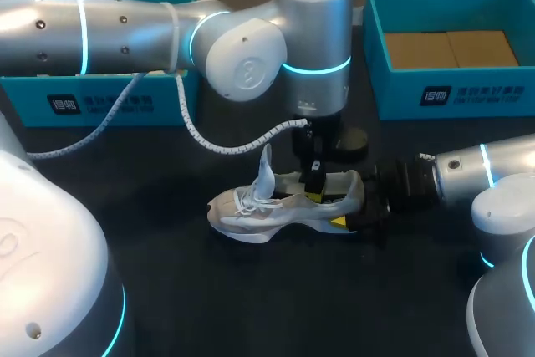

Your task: Take the shoe out of the shoebox, open the shoe tongue, remove and reinsert the insole, then place the shoe into the shoebox

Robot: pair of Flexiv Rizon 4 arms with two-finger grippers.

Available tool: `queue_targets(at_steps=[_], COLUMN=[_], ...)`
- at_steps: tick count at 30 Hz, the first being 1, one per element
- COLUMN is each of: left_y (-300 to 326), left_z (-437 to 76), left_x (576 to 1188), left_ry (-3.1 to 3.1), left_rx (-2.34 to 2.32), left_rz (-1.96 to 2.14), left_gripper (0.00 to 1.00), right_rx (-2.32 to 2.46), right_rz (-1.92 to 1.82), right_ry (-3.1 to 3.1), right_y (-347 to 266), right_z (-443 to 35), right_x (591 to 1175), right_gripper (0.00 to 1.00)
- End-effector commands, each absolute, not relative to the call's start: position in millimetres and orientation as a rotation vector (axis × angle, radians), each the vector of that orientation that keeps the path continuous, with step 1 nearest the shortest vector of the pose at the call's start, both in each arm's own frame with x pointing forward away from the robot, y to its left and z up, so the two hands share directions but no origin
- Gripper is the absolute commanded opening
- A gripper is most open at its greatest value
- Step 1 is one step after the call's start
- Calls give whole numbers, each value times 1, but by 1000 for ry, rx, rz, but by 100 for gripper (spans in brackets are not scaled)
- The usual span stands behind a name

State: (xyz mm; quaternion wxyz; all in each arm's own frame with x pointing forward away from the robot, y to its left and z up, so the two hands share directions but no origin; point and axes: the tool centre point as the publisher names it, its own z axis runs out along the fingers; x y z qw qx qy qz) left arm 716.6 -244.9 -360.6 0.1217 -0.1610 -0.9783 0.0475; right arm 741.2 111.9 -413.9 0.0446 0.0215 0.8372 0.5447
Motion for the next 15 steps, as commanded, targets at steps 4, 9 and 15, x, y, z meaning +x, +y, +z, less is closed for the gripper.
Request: queue_targets(at_steps=[4,9,15], left_y=[-239,-238,-238], left_z=[-369,-374,-381], left_x=[714,713,715], left_ry=[-2846,-2846,-2834], left_rx=[-476,-486,-496], left_rz=[163,162,140], left_gripper=[0,0,0], right_rx=[66,66,66], right_rz=[1661,1661,1661], right_ry=[2560,2560,2560], right_y=[113,113,113], right_z=[-414,-414,-414], right_x=[741,741,741], right_gripper=[0,0,0])
